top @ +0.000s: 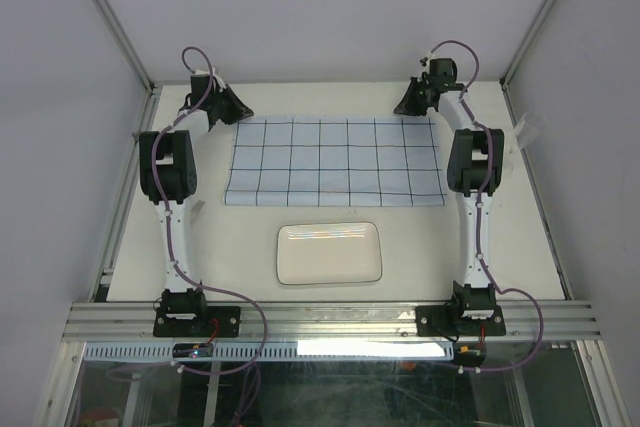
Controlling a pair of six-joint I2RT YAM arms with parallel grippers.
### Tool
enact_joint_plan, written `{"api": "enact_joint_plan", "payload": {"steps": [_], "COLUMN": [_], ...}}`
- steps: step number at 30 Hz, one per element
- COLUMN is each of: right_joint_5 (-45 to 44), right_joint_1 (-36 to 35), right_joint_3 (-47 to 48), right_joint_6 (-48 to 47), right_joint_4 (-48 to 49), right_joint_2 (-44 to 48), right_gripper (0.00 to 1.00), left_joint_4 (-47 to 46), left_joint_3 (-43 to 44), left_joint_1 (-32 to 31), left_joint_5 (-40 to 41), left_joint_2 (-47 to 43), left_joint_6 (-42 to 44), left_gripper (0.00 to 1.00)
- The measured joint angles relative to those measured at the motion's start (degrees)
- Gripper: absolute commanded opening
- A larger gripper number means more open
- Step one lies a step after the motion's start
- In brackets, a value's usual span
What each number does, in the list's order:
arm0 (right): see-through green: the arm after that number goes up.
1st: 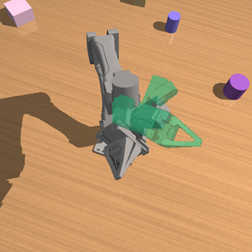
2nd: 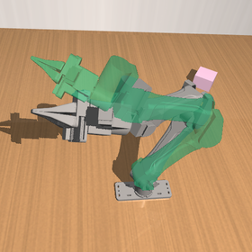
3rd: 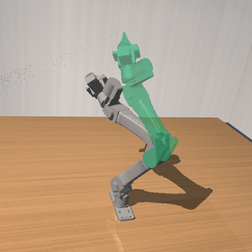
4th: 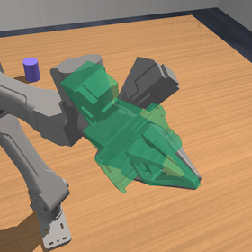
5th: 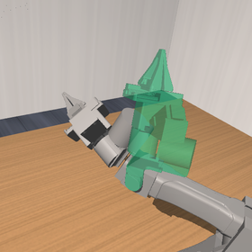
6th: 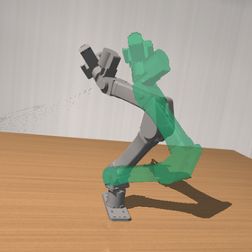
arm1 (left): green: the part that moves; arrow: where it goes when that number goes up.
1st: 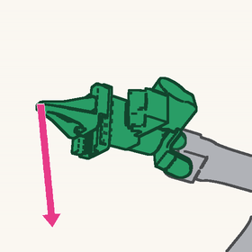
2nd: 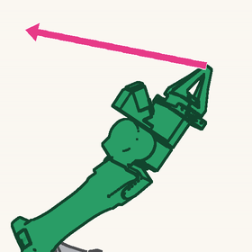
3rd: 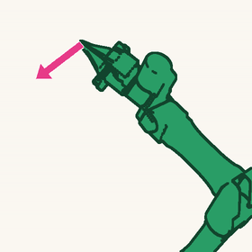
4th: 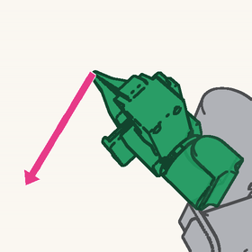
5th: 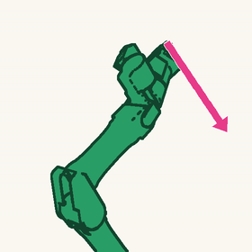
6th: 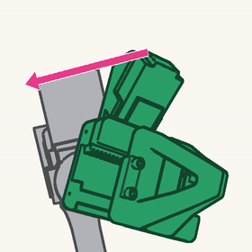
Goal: Set the dinner table for one person
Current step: Flatten out the napkin at the center of the board.
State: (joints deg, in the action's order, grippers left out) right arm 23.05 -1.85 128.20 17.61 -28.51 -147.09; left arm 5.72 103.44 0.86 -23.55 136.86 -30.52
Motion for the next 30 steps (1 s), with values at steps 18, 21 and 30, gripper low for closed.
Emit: {"api": "enact_joint_plan", "payload": {"steps": [18,21,30], "right_joint_5": [1.03,0.81,0.15], "right_joint_1": [0.00,0.00,0.00], "right_joint_3": [-6.40,-7.76,-9.90], "right_joint_6": [-2.08,-2.75,-4.13], "right_joint_4": [4.42,4.46,4.13], "right_joint_2": [1.79,2.73,4.26], "right_gripper": [0.00,0.00,0.00], "left_joint_4": [-1.51,-3.32,-4.48], "left_joint_3": [-2.82,-5.18,-11.10], "left_joint_1": [0.35,0.33,0.33], "left_joint_5": [2.49,2.54,2.60], "left_joint_2": [0.44,-0.66,-4.24], "left_joint_6": [1.53,1.51,1.51], "left_gripper": [0.06,0.06,0.06]}}
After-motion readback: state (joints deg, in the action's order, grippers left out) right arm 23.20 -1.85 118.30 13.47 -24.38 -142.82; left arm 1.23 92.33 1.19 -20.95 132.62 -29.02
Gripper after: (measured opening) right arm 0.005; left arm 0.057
